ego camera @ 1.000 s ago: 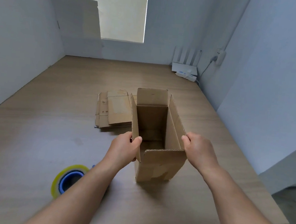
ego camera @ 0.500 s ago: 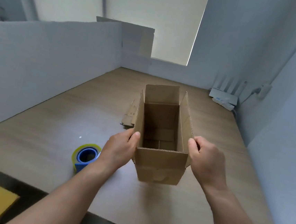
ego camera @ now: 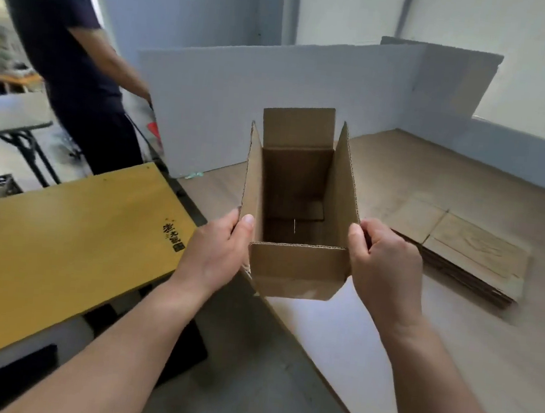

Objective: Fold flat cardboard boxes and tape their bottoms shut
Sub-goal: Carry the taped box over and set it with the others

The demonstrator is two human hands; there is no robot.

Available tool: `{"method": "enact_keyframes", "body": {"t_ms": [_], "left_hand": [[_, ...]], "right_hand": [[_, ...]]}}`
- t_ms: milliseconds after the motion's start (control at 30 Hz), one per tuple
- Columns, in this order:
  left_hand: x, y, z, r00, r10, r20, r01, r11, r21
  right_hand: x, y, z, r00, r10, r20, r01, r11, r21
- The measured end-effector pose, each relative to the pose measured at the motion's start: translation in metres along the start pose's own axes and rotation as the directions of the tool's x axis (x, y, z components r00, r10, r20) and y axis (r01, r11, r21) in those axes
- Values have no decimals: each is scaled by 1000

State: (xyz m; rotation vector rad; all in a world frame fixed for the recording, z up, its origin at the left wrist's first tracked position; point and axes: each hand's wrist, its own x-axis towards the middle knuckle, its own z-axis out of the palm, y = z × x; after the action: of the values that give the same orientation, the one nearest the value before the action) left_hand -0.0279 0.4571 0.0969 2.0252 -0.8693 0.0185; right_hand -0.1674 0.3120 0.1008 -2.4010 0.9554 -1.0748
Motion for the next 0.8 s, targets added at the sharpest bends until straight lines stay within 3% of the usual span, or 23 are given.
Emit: {"method": "enact_keyframes", "body": {"t_ms": [200,500,633,800], "left_hand": [[-34,-42,-58,980,-120,-157,139,984,114],[-67,-106,-149,925,-272,-266,315,939,134],[-88,-148,-211,898,-309,-313,362,924,125],[-113,-206,-290,855,-382,-352,448,885,128]], "right_hand": [[-17,-48,48,975,-124,183,115,992,58],[-49,-146,108,927,-300,223,271,950,153],[-79,-215,137,912,-370,175,338,922,189],[-114,-293,185,835,-416,361,343,905,251]]}}
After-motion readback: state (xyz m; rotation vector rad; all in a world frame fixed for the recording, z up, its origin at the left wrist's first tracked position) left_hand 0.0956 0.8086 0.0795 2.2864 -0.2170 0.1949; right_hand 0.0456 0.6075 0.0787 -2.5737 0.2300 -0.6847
